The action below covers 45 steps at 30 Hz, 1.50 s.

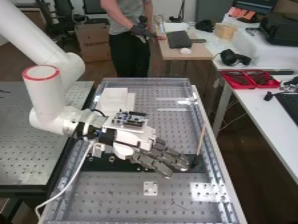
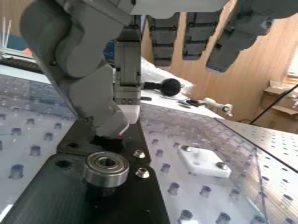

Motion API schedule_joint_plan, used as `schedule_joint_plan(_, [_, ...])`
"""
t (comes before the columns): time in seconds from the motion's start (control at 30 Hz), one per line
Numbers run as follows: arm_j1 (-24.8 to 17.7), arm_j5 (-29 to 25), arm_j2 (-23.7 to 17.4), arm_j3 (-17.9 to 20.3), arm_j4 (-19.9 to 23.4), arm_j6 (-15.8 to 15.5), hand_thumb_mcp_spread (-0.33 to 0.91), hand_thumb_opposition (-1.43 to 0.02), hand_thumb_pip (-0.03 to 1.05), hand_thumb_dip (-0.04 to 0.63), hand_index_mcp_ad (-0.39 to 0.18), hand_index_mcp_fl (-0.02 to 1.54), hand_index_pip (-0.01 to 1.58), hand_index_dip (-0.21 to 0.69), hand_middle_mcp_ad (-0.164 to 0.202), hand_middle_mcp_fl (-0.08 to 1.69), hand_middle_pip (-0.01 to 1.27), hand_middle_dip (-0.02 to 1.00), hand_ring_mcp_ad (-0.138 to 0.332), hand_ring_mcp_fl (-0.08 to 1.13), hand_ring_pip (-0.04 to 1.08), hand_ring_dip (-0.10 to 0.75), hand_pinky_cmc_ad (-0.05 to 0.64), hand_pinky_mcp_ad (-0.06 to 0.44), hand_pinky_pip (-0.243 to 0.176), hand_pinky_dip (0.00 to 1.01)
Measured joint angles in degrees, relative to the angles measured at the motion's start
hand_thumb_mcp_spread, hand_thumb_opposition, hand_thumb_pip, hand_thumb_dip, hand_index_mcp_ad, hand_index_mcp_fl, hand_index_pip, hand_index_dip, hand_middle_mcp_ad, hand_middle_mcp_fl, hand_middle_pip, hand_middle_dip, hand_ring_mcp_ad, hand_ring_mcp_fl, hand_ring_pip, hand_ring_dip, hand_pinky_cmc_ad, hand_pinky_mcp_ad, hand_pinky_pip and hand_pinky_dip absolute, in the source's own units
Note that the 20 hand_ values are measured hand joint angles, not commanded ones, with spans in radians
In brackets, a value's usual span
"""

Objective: Grab the pcb board and place it in the clear container

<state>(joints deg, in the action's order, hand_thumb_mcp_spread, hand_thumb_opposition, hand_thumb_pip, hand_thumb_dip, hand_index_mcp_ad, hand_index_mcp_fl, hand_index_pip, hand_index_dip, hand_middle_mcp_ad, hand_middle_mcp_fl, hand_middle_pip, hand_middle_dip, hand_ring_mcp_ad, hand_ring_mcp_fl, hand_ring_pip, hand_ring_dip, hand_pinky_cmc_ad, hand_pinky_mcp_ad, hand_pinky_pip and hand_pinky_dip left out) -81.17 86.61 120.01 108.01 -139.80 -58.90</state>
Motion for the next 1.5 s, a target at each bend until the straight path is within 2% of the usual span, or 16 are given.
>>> schedule_joint_plan(1.5, [0.3, 1.0, 0.8, 0.1, 1.1, 1.4, 0.45, -0.87, 0.8, 0.253, -0.051, 0.24, 1.56, 0.094, 0.082, 0.02, 0.14, 0.14, 0.126, 0.0, 0.08, 0.017, 0.337, 0.14, -0.091, 0.41])
